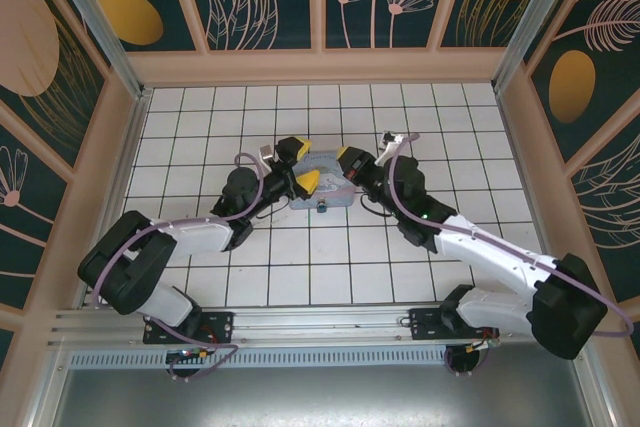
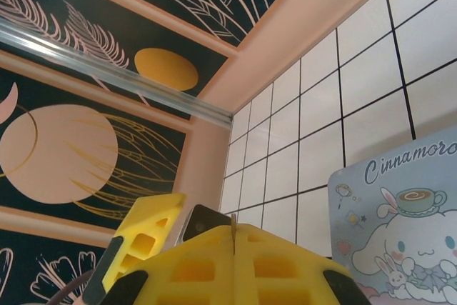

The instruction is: Unlock the padlock with the key

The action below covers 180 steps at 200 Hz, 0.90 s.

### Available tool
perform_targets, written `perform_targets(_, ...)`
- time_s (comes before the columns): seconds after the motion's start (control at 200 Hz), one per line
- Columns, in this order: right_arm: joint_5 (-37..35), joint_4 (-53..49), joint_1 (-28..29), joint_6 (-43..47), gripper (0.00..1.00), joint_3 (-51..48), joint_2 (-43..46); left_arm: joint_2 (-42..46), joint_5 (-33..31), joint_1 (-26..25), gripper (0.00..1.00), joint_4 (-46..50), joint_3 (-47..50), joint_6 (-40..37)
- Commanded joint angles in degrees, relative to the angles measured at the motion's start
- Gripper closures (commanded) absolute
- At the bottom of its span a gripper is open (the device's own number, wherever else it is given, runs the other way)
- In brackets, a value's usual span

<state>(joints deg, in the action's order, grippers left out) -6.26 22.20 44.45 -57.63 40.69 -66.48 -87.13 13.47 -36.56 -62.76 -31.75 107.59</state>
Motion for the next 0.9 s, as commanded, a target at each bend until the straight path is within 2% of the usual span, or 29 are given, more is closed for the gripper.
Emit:
perform_targets(0.0, -2.97, 4.10, 1.09, -2.17, 1.00, 2.39, -1.63, -1.04, -0.64, -0.70, 0.02, -7.78, -1.83, 3.21)
perform_targets(0.505, -3.89, 7.32, 5.98, -4.04, 1.00, 7.93, -11.07, -4.35, -0.42, -1.06, 0.02, -13.66, -2.25, 5.87)
perform_targets(0.896, -9.53, 4.64, 6.04, -6.63, 1.00, 4.07, -8.27, -3.22, -1.50, -1.06, 0.03, -13.27, -0.86, 5.22)
